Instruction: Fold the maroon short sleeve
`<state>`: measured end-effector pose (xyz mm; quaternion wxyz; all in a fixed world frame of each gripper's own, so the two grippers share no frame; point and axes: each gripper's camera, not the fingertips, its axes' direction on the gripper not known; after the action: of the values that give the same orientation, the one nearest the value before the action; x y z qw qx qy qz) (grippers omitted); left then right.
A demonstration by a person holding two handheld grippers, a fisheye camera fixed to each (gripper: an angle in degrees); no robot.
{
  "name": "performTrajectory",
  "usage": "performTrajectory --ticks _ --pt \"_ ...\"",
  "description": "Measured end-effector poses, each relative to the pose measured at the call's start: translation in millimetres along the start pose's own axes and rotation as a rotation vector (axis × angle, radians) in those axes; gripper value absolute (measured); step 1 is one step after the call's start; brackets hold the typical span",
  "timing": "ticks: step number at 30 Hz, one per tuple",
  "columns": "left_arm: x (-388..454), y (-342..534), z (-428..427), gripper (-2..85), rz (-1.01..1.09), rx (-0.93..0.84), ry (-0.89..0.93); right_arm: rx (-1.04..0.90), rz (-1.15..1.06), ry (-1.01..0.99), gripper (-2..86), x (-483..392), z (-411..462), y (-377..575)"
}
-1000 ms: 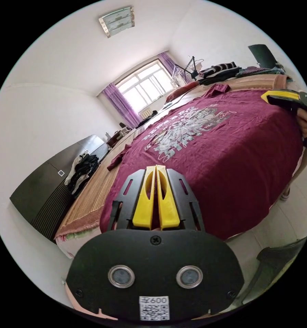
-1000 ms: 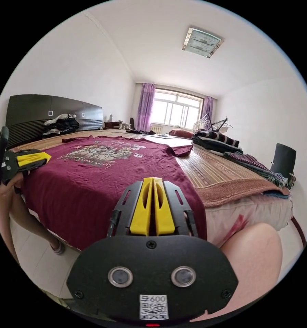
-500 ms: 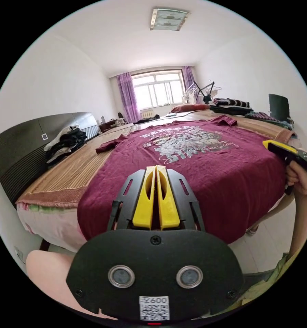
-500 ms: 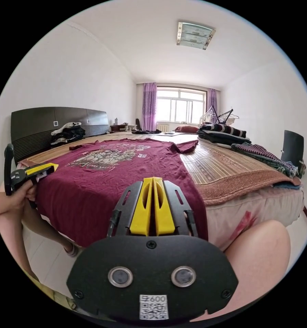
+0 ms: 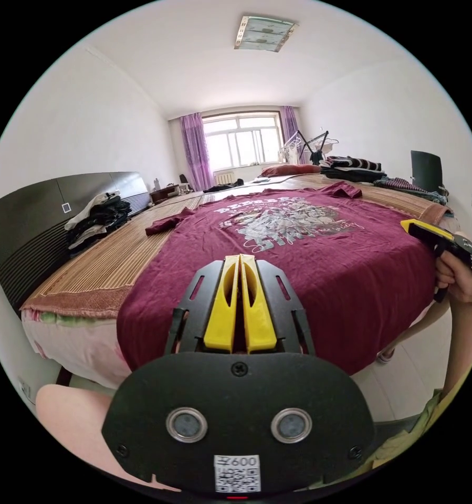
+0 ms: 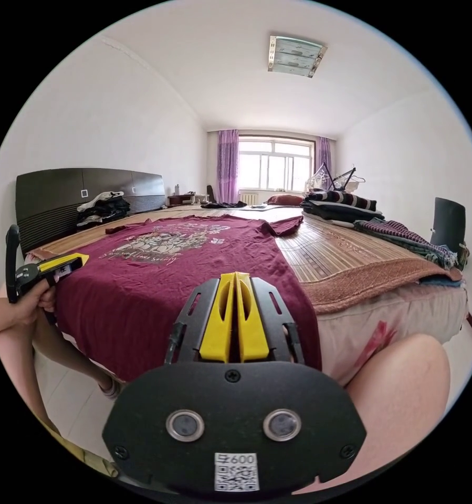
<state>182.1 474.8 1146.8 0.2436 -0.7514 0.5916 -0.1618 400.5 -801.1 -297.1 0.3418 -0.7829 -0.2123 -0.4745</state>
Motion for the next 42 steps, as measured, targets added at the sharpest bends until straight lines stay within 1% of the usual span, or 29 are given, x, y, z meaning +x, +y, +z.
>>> performTrajectory --ticks 4,9,14,16,22,27,34,39,42 --pt "-3.7 -1.4 2.2 0.3 0.010 -0.009 -0.002 0.005 0.004 -0.001 -0.8 1.3 0.8 0.0" --pt "-18.0 -3.7 5.3 0.3 -0.008 -0.023 0.062 -0.014 -0.001 -0.013 -0.8 4.9 2.7 -4.5" --pt "-5.8 -4.1 4.7 0.3 0.085 -0.016 -0.012 -0.013 0.000 -0.012 -0.9 6.6 3.2 -5.3" --pt "-6.7 -4.3 5.2 0.3 0.067 -0.020 -0.019 -0.009 0.005 -0.013 -0.9 7.7 3.1 -5.0" --pt "-21.7 -2.3 7.0 0.3 0.009 -0.007 0.048 -0.003 0.017 -0.017 -0.9 11.8 2.7 -5.4" --pt "-15.2 -2.3 6.4 0.3 0.034 -0.004 0.007 0.000 0.035 -0.024 -0.9 16.9 2.1 -6.1" --pt "-14.6 -2.9 6.6 0.2 0.002 -0.005 0.003 0.000 0.040 -0.027 -0.9 21.2 1.3 -7.2" --pt "-3.3 -2.3 5.3 0.2 0.049 0.004 -0.044 0.002 0.064 -0.042 -0.9 28.0 0.3 -7.8" --pt "-2.8 -2.0 5.0 0.2 0.046 0.008 -0.037 0.003 0.069 -0.045 -0.9 30.1 -0.3 -8.1"
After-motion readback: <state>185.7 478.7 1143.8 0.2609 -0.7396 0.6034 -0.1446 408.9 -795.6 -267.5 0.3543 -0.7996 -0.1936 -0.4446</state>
